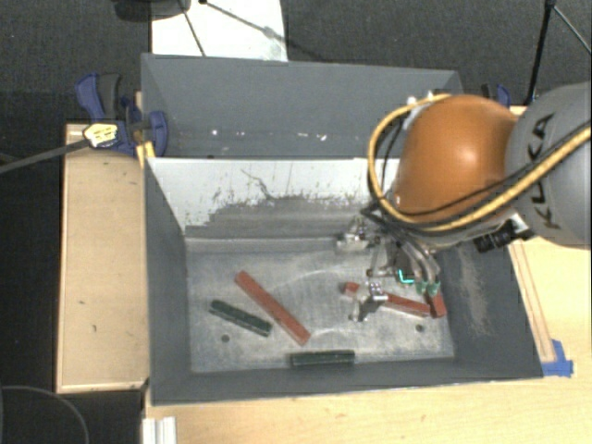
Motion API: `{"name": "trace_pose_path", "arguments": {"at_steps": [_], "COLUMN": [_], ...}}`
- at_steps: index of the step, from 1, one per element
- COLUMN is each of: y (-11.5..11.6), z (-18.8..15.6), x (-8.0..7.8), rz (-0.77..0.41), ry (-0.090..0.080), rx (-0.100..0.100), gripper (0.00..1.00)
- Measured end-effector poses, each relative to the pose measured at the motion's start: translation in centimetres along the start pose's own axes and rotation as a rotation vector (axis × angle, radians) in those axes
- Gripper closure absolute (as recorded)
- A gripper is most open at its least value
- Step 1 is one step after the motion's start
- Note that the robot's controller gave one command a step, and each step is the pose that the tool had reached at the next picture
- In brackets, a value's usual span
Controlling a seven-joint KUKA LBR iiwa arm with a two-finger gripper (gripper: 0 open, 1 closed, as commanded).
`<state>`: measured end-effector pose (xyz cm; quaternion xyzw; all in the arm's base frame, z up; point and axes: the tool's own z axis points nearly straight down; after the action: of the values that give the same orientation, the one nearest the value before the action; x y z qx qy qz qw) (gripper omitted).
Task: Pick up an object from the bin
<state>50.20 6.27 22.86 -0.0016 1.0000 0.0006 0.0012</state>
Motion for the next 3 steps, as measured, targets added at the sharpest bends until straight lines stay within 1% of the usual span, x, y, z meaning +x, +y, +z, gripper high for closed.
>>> {"name": "trace_pose_path", "arguments": {"at_steps": [1, 2, 3], "y": [-3.0, -3.9, -2.3], "z": [5.6, 7.9, 10.0], "x": [-2.1, -2.3, 0.2], "rz": [-0.004, -0.012, -0.119], "ry": [-0.007, -0.008, 0.009], "rx": [0.0, 0.002, 0.001], "gripper": [0.0, 0.0, 0.0]}}
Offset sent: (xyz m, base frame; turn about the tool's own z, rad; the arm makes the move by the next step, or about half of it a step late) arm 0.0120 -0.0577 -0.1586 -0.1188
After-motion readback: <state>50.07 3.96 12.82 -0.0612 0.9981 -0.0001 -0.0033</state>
